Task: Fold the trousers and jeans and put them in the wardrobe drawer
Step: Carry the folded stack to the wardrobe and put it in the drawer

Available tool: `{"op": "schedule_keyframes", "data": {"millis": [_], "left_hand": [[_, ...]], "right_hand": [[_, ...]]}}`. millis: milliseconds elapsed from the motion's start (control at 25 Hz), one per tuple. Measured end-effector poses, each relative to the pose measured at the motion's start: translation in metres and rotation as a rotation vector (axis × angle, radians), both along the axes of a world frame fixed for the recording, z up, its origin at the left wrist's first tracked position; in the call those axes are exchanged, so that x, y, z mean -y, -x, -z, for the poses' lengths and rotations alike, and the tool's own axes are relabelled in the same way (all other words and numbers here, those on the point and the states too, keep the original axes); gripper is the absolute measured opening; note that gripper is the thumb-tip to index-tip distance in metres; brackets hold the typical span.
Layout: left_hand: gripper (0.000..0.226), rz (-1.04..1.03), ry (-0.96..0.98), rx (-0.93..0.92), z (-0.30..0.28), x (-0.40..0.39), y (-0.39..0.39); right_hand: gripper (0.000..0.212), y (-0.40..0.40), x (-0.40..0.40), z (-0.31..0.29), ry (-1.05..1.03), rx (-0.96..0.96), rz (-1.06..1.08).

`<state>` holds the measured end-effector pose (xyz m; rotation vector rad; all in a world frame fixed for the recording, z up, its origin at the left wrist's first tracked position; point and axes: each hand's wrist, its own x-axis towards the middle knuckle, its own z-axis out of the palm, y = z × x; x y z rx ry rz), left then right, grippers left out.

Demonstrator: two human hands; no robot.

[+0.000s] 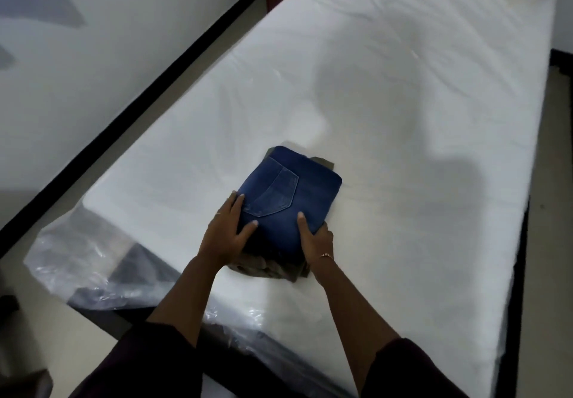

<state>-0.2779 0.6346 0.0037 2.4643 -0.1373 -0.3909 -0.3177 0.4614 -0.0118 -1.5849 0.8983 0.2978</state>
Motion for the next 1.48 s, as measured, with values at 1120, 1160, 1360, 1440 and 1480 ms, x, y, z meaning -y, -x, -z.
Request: {"op": "schedule_keyframes", "data": {"millis": [1120, 1160, 1360, 1440, 1480], "left_hand": [[0.035, -0.446, 0.786, -0.838, -0.071, 0.064, 0.038], [0.032, -0.421, 0.801, -0.821, -0.082, 0.08, 0.048], [0.023, -0.291, 0.889, -0.756, -0.143, 0.173, 0.104], [0.023, -0.23, 0.892, -0.773, -0.166, 0.216, 0.138], [0.022, -0.202, 0.889, -0.779, -0.176, 0.233, 0.152]], "right_hand": [[0.042, 0.051, 0.093, -0.061, -0.437, -0.036, 0.129], [0.041, 0.063, 0.108, -0.075, -0.429, -0.008, 0.148], [0.052, 0.133, 0.194, -0.146, -0.372, 0.136, 0.244], [0.057, 0.176, 0.233, -0.172, -0.337, 0.19, 0.295], [0.059, 0.193, 0.248, -0.182, -0.329, 0.207, 0.311]]}}
